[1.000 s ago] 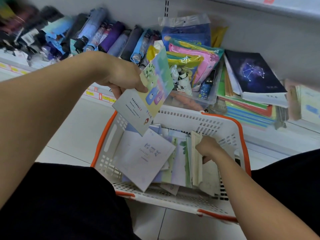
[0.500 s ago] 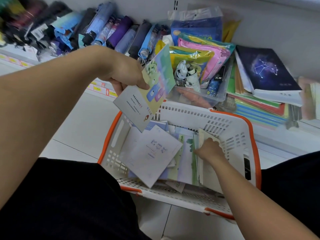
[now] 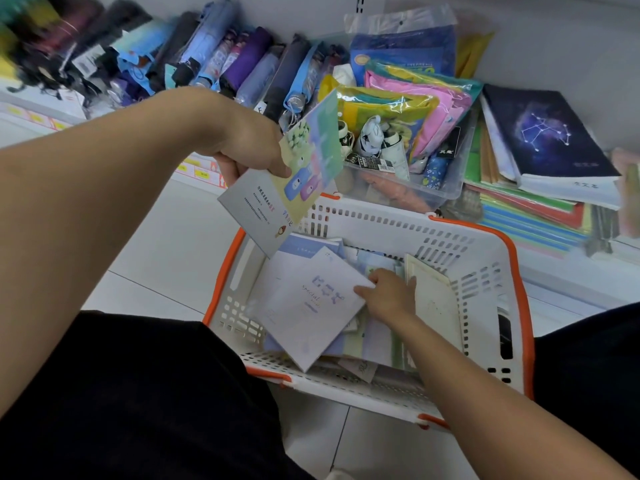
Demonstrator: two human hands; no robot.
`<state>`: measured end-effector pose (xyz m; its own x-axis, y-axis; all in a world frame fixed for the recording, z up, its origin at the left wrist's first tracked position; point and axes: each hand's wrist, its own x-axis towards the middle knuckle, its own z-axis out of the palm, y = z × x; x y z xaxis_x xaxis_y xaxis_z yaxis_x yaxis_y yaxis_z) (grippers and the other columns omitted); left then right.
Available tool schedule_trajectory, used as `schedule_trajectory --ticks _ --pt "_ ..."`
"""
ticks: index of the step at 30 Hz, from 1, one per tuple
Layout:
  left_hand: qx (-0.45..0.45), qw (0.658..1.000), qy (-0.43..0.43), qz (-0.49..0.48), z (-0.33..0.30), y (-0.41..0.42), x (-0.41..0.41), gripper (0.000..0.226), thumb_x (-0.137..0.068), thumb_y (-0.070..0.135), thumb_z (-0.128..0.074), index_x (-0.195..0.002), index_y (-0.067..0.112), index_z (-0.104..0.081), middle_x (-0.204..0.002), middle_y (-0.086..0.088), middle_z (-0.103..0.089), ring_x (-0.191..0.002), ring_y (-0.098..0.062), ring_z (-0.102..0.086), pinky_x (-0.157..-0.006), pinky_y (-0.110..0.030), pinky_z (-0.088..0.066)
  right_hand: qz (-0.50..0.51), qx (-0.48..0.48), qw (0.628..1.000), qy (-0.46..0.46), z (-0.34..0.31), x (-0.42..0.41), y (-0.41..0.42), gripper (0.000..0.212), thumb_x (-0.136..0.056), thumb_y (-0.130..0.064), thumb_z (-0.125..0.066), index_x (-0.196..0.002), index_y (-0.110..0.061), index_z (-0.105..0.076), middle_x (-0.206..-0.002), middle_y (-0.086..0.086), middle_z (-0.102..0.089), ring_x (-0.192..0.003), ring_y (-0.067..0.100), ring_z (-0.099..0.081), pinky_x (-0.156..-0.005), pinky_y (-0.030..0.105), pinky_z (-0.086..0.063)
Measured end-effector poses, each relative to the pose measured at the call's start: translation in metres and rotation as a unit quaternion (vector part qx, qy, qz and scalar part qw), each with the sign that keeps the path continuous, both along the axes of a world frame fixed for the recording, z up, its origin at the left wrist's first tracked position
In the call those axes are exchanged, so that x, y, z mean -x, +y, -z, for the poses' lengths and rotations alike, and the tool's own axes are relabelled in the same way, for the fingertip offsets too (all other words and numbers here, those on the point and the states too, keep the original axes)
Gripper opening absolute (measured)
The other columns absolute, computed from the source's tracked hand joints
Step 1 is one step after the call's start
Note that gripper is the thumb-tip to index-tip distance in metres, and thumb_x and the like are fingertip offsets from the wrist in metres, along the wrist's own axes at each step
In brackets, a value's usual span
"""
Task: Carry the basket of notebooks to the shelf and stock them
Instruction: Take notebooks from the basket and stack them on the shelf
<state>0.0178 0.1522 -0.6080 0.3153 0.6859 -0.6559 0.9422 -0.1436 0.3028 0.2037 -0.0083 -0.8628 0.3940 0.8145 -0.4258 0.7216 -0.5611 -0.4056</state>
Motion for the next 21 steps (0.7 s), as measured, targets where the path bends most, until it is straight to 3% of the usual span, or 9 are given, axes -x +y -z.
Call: schedule_trajectory --ticks 3,5,7,10,12,15,17,19,21 --pt "-0.032 0.999 0.020 0.008 0.000 0.001 0.000 0.021 -0.098 0.029 -0.055 -0.100 0.008 -0.057 -0.088 -0.016 -0.074 -0.072 -0.028 -0.073 -0.064 -0.040 -0.061 0.098 -0.048 0.977 0.185 -0.012 -0.009 0.010 0.013 -0.093 -0.022 -0.065 -0.095 -0.012 -0.057 -0.108 0.012 -0.065 -0.093 0.027 -0.061 -0.086 0.037 -0.049" --pt "-0.065 0.997 0.038 0.018 -0.001 0.000 0.000 0.023 -0.099 0.031 -0.053 -0.100 0.008 -0.054 -0.085 -0.016 -0.072 -0.068 -0.029 -0.072 -0.066 -0.039 -0.061 0.186 -0.067 0.914 0.354 -0.023 -0.019 0.012 0.013 -0.093 -0.010 -0.065 -0.102 -0.008 -0.056 -0.104 0.016 -0.066 -0.084 0.028 -0.066 -0.075 0.042 -0.059" --pt "-0.086 0.995 0.053 0.027 -0.003 0.000 0.000 0.025 -0.099 0.033 -0.052 -0.102 0.008 -0.051 -0.083 -0.015 -0.071 -0.069 -0.032 -0.072 -0.068 -0.039 -0.060 0.209 -0.086 0.874 0.431 -0.035 -0.031 0.012 0.015 -0.095 -0.007 -0.064 -0.108 -0.008 -0.056 -0.097 0.014 -0.069 -0.074 0.028 -0.070 -0.062 0.037 -0.061" --pt "-0.084 0.995 0.052 0.029 -0.004 0.001 0.000 0.025 -0.099 0.034 -0.053 -0.094 0.010 -0.051 -0.076 -0.011 -0.071 -0.051 -0.021 -0.069 -0.059 -0.032 -0.059 0.209 -0.108 0.897 0.373 -0.036 -0.045 0.017 0.021 -0.094 -0.008 -0.065 -0.114 -0.006 -0.059 -0.097 0.017 -0.071 -0.073 0.029 -0.070 -0.053 0.030 -0.058" --pt "-0.066 0.997 0.032 0.018 -0.003 0.001 -0.001 0.023 -0.098 0.032 -0.054 -0.093 0.010 -0.052 -0.078 -0.012 -0.071 -0.050 -0.018 -0.069 -0.056 -0.031 -0.059 0.200 -0.100 0.922 0.317 -0.028 -0.045 0.019 0.025 -0.094 -0.008 -0.065 -0.118 -0.002 -0.061 -0.103 0.020 -0.069 -0.081 0.032 -0.070 -0.057 0.035 -0.060" --pt "-0.027 1.000 -0.015 -0.003 -0.002 0.000 -0.003 0.023 -0.097 0.029 -0.057 -0.105 0.008 -0.056 -0.091 -0.015 -0.074 -0.070 -0.022 -0.073 -0.061 -0.036 -0.061 0.078 -0.100 0.990 0.066 -0.016 -0.042 0.016 0.032 -0.093 -0.025 -0.066 -0.118 -0.003 -0.066 -0.111 0.016 -0.068 -0.100 0.033 -0.066 -0.082 0.040 -0.056" --pt "-0.014 0.999 -0.033 -0.006 -0.001 -0.001 -0.005 0.021 -0.097 0.028 -0.058 -0.105 0.009 -0.058 -0.092 -0.014 -0.074 -0.072 -0.022 -0.073 -0.062 -0.038 -0.061 0.078 -0.051 0.990 -0.104 -0.020 -0.048 0.007 0.055 -0.088 -0.038 -0.070 -0.131 -0.007 -0.055 -0.133 0.015 -0.054 -0.122 0.036 -0.051 -0.095 0.043 -0.048" --pt "-0.014 0.999 -0.032 -0.001 -0.003 -0.003 -0.008 0.017 -0.097 0.028 -0.058 -0.098 0.011 -0.058 -0.085 -0.012 -0.075 -0.065 -0.019 -0.073 -0.063 -0.037 -0.061 0.128 0.089 0.985 -0.077 -0.026 -0.057 -0.004 0.072 -0.082 -0.041 -0.076 -0.136 -0.006 -0.045 -0.137 0.017 -0.048 -0.123 0.039 -0.049 -0.096 0.047 -0.049" --pt "-0.021 0.999 -0.023 0.007 -0.004 -0.004 -0.010 0.016 -0.097 0.029 -0.057 -0.093 0.013 -0.057 -0.075 -0.008 -0.074 -0.060 -0.016 -0.072 -0.062 -0.036 -0.061 0.165 0.163 0.971 0.051 -0.030 -0.065 -0.012 0.063 -0.079 -0.033 -0.081 -0.126 -0.002 -0.053 -0.113 0.014 -0.056 -0.105 0.036 -0.059 -0.084 0.048 -0.058"
